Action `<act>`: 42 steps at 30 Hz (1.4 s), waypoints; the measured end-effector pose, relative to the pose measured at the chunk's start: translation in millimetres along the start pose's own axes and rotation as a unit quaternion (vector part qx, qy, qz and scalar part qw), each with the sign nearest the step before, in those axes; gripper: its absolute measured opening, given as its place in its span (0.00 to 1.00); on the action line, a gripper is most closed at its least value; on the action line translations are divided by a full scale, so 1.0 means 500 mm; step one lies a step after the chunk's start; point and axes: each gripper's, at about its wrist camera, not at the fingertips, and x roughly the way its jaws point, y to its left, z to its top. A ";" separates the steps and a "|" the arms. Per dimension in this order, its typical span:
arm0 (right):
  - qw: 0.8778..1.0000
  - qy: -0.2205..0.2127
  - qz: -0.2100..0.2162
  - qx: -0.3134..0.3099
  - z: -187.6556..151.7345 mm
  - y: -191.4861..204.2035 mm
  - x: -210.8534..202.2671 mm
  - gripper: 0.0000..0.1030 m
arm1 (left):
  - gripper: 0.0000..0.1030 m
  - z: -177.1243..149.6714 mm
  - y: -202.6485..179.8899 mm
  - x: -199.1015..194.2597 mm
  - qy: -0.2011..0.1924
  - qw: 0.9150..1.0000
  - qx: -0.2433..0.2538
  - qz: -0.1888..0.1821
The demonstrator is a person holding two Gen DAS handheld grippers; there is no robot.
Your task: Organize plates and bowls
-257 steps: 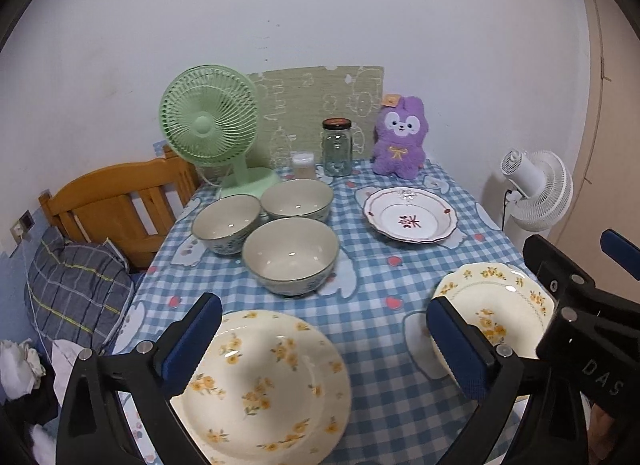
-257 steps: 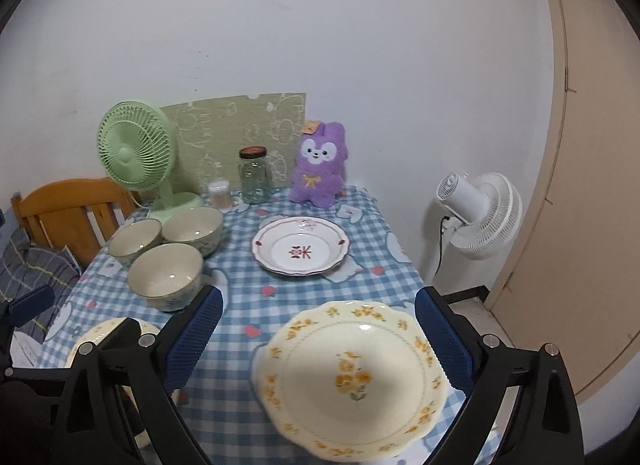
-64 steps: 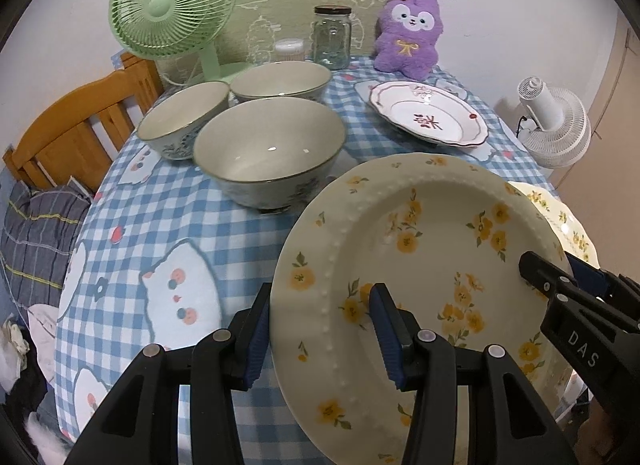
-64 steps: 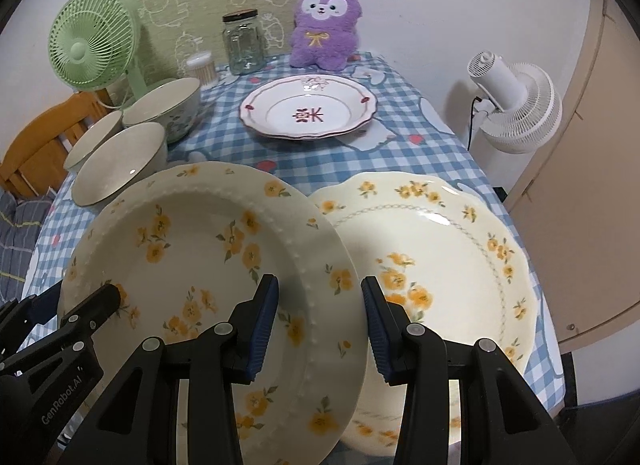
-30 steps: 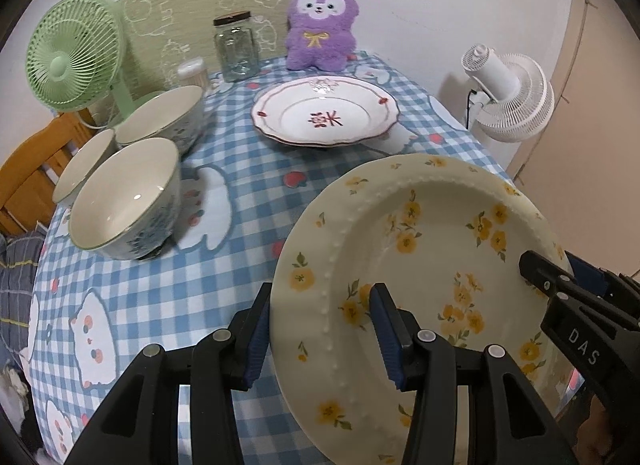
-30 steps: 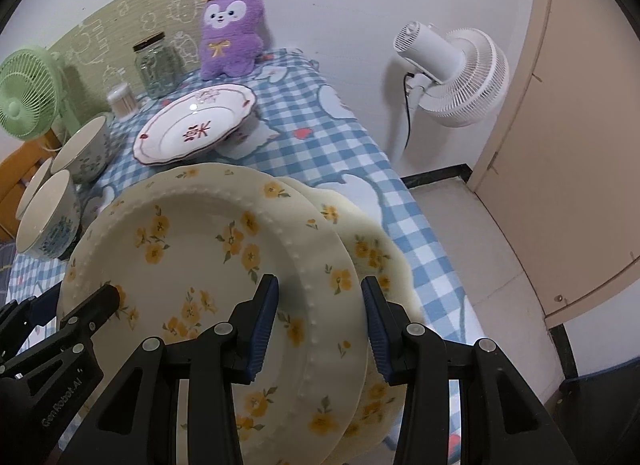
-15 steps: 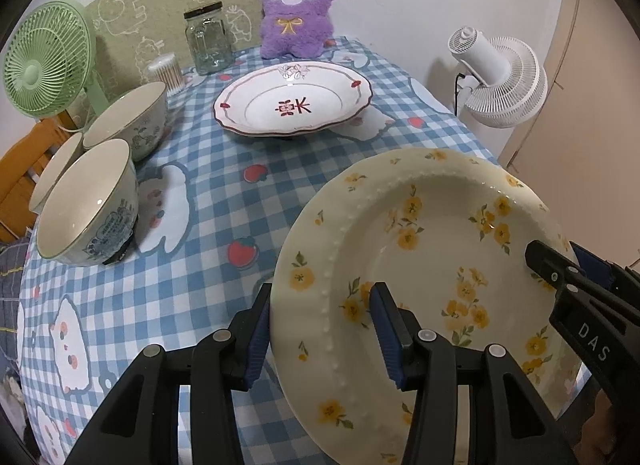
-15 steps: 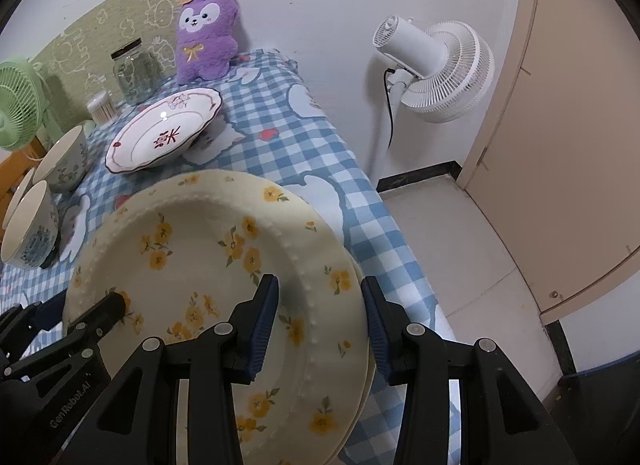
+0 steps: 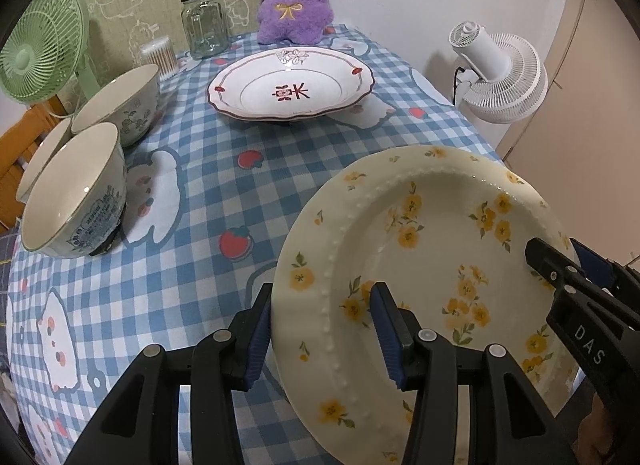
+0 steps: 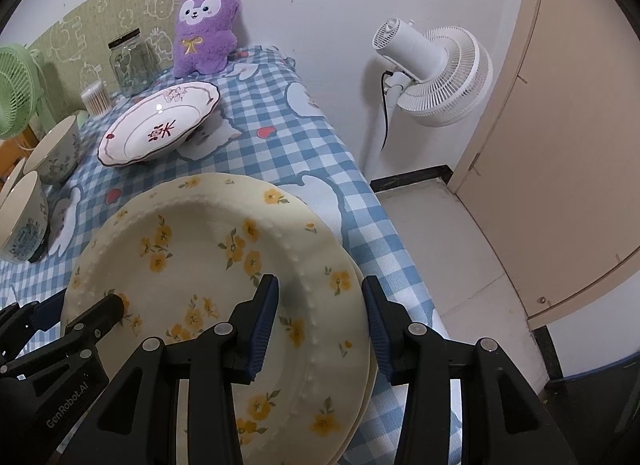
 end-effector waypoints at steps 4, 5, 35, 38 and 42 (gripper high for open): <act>1.000 -0.001 -0.009 -0.004 -0.001 0.005 0.002 0.46 | 0.47 -0.001 0.002 0.010 -0.003 1.000 0.004 -0.001; 1.000 0.000 -0.011 -0.004 -0.001 0.006 0.002 0.46 | 0.47 0.000 0.003 0.010 -0.003 1.000 0.004 -0.001; 1.000 -0.013 0.004 -0.002 -0.022 0.027 -0.029 0.71 | 0.71 -0.014 0.002 -0.045 -0.032 0.999 0.027 0.006; 1.000 -0.029 0.005 -0.008 -0.021 0.037 -0.049 0.71 | 0.71 -0.016 0.009 -0.064 -0.042 0.999 0.025 0.007; 0.999 -0.042 0.015 -0.008 -0.018 0.047 -0.074 0.71 | 0.71 -0.019 0.025 -0.087 -0.051 0.998 0.019 0.009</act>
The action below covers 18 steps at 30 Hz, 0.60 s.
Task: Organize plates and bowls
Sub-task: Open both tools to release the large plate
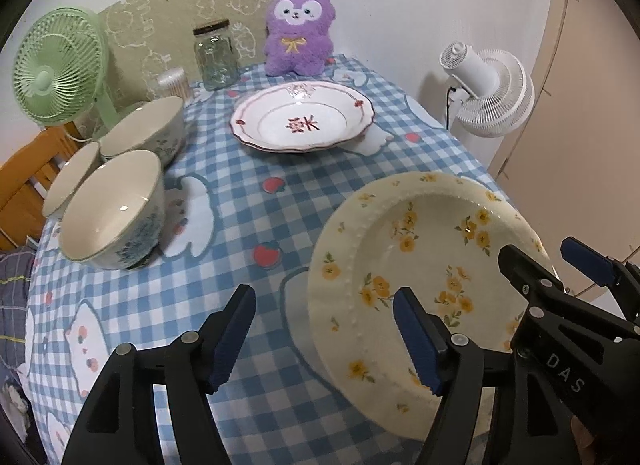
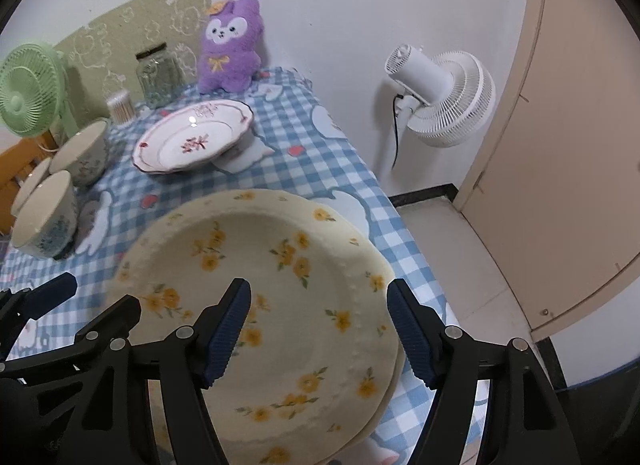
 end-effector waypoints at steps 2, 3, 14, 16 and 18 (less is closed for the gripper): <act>1.000 -0.006 0.001 -0.002 0.001 0.007 -0.011 0.71 | 0.71 -0.002 0.008 -0.013 -0.006 1.000 -0.001 0.002; 1.000 -0.008 0.003 -0.003 0.001 0.011 -0.017 0.71 | 0.71 -0.004 0.013 -0.020 -0.010 1.000 -0.003 0.002; 0.999 -0.027 0.014 -0.015 0.006 0.062 -0.076 0.71 | 0.72 -0.009 0.061 -0.077 -0.033 0.999 -0.006 0.009; 0.999 -0.034 0.017 -0.016 0.010 0.068 -0.088 0.71 | 0.72 -0.007 0.070 -0.086 -0.039 0.999 -0.007 0.010; 0.999 -0.041 0.020 -0.018 0.014 0.076 -0.101 0.71 | 0.72 -0.005 0.077 -0.097 -0.044 0.999 -0.007 0.013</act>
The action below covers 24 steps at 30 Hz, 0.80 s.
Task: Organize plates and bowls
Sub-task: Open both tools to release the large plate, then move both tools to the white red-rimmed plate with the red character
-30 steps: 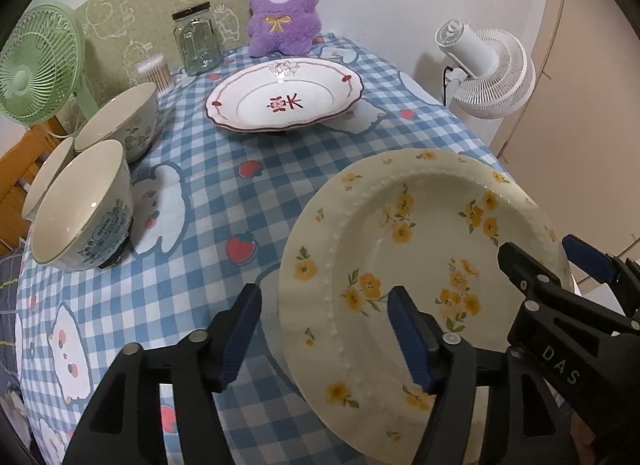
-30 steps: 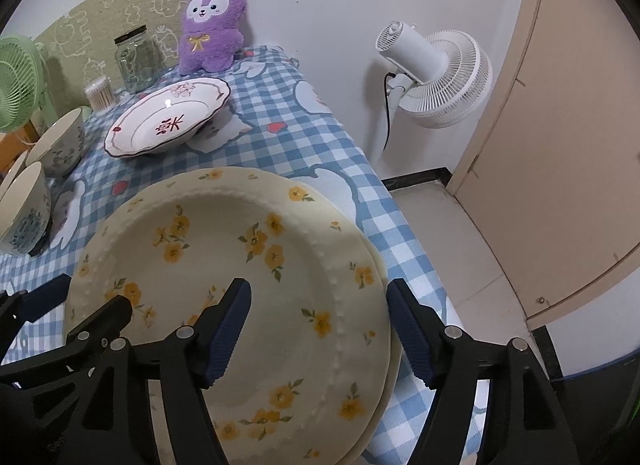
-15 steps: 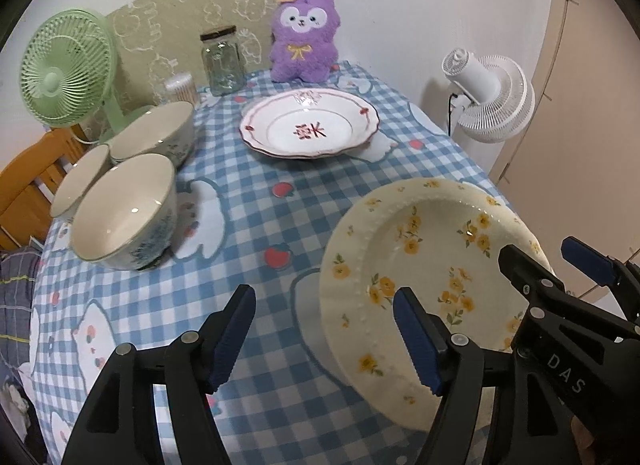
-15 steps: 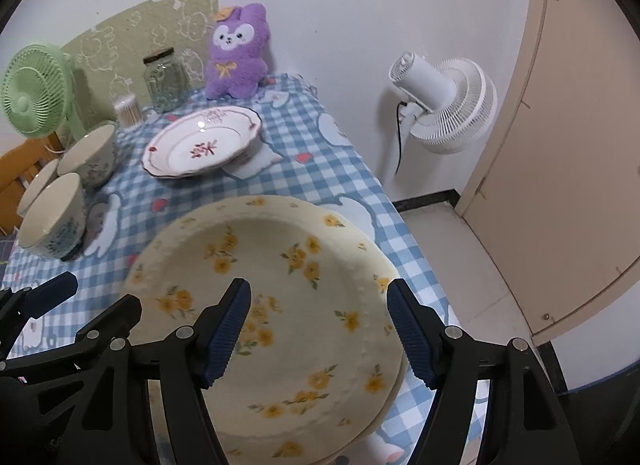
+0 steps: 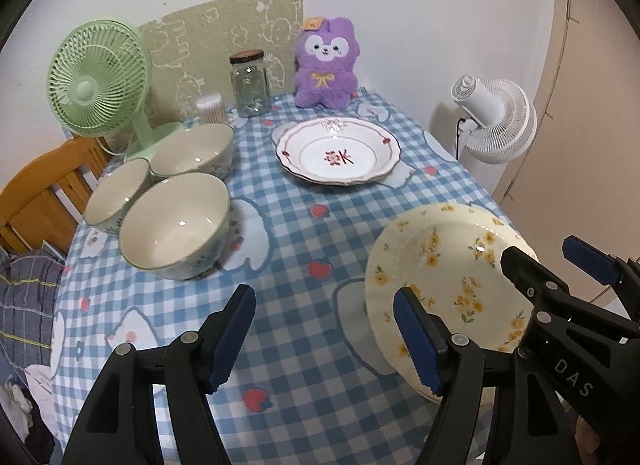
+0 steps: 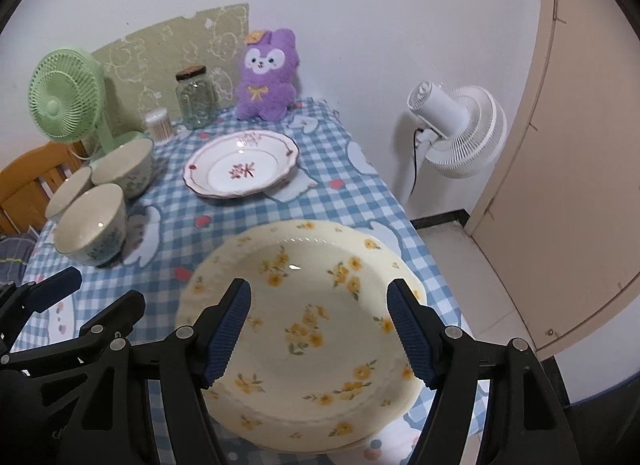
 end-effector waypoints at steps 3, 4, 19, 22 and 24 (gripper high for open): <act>1.000 -0.007 0.007 0.002 0.007 0.006 -0.013 0.71 | 0.72 0.006 0.009 -0.013 -0.010 1.000 0.002 0.007; 1.000 -0.009 0.009 0.003 0.010 0.009 -0.016 0.71 | 0.72 0.009 0.012 -0.017 -0.013 1.000 0.002 0.007; 0.999 -0.034 0.029 -0.007 0.072 0.035 -0.021 0.71 | 0.72 0.068 0.050 -0.013 -0.033 0.999 -0.021 0.015; 0.999 -0.041 0.033 -0.008 0.087 0.034 -0.015 0.71 | 0.72 0.080 0.049 -0.005 -0.037 0.999 -0.023 0.020; 0.998 -0.046 0.035 -0.010 0.099 0.033 -0.010 0.71 | 0.72 0.088 0.047 -0.001 -0.041 0.999 -0.024 0.025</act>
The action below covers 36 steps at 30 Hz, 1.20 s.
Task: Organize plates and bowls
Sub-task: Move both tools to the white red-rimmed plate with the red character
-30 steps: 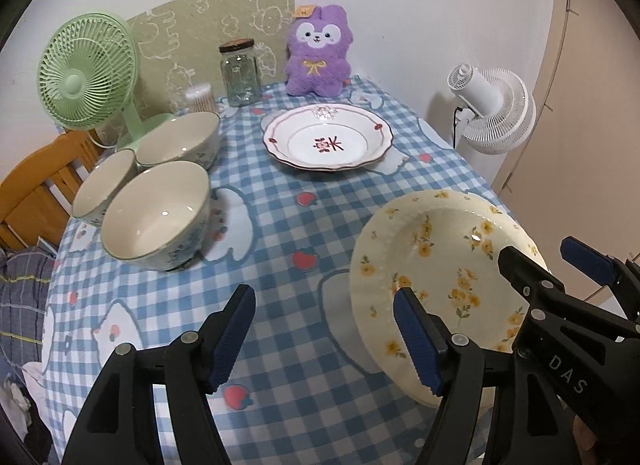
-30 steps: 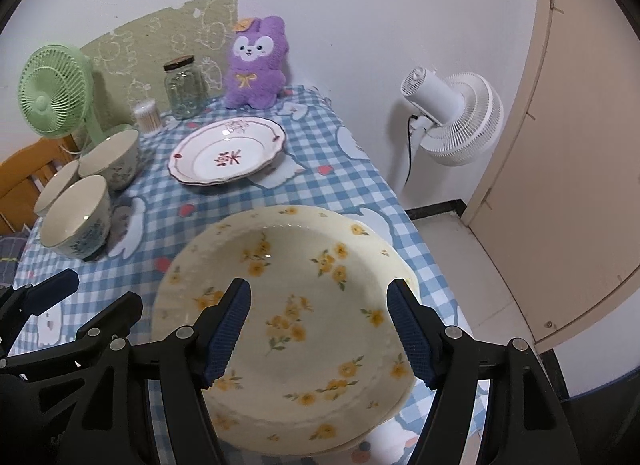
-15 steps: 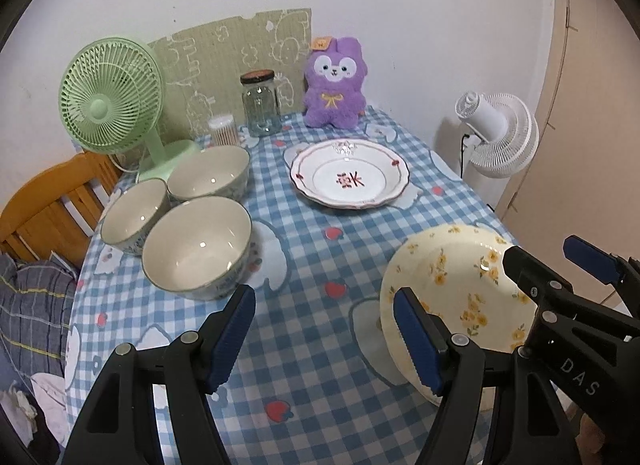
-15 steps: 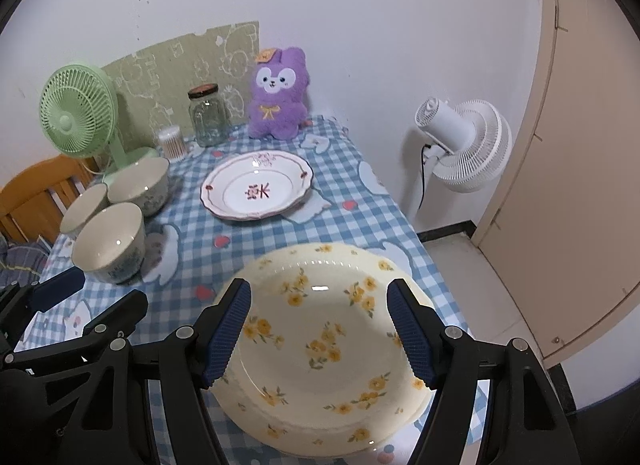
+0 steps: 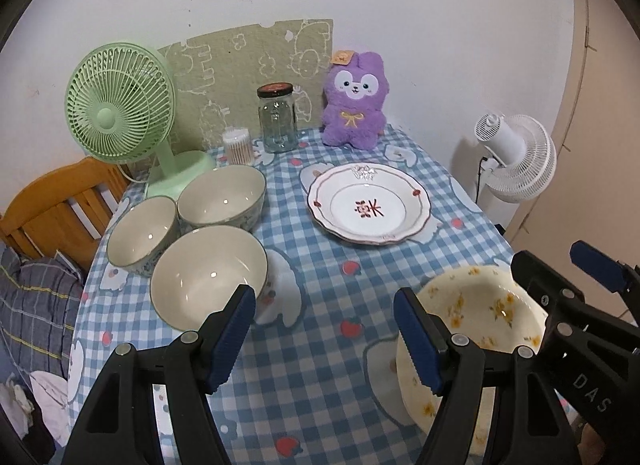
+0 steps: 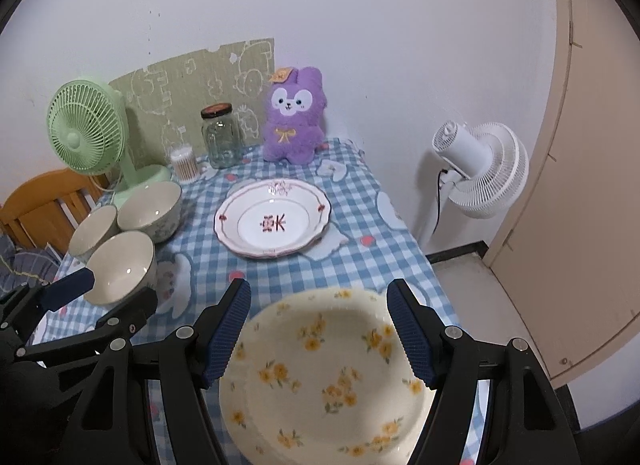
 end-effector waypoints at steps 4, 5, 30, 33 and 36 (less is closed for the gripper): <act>1.000 -0.005 0.003 -0.007 0.023 -0.004 0.020 0.71 | 0.72 0.019 -0.004 0.017 -0.002 1.000 -0.009 0.003; 1.000 -0.006 0.004 -0.008 0.030 -0.006 0.027 0.71 | 0.72 0.024 -0.006 0.022 -0.002 1.000 -0.010 0.005; 0.999 0.007 0.035 -0.012 0.143 -0.020 0.193 0.71 | 0.71 0.124 -0.017 0.191 0.019 0.998 -0.044 0.032; 0.999 0.017 0.040 -0.008 0.150 -0.017 0.216 0.71 | 0.71 0.135 -0.017 0.210 0.021 0.998 -0.050 0.033; 0.999 0.027 0.039 -0.002 0.157 -0.016 0.236 0.71 | 0.71 0.144 -0.019 0.226 0.021 0.998 -0.050 0.039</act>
